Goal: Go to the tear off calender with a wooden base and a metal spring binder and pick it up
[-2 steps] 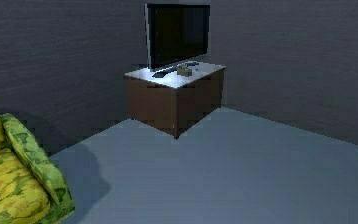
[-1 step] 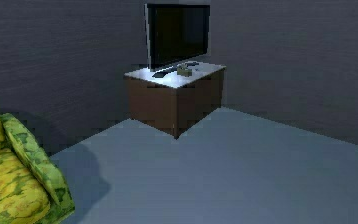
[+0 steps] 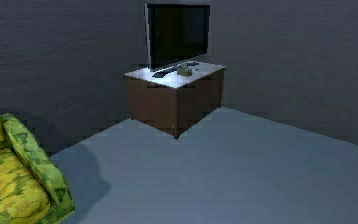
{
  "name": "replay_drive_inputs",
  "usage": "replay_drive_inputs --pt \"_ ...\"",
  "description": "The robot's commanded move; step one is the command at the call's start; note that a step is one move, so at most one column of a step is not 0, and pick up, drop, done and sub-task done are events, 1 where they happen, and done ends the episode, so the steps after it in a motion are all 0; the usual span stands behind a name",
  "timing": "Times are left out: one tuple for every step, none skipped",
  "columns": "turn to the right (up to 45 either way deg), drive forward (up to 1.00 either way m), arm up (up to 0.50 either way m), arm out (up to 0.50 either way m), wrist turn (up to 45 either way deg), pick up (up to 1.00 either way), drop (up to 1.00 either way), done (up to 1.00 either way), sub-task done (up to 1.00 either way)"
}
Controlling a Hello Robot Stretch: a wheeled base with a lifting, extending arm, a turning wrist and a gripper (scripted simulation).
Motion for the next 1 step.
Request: replay_drive_inputs --pt "0.0 0.00 0.00 0.00 0.0 0.00 0.00 1.00 0.00"
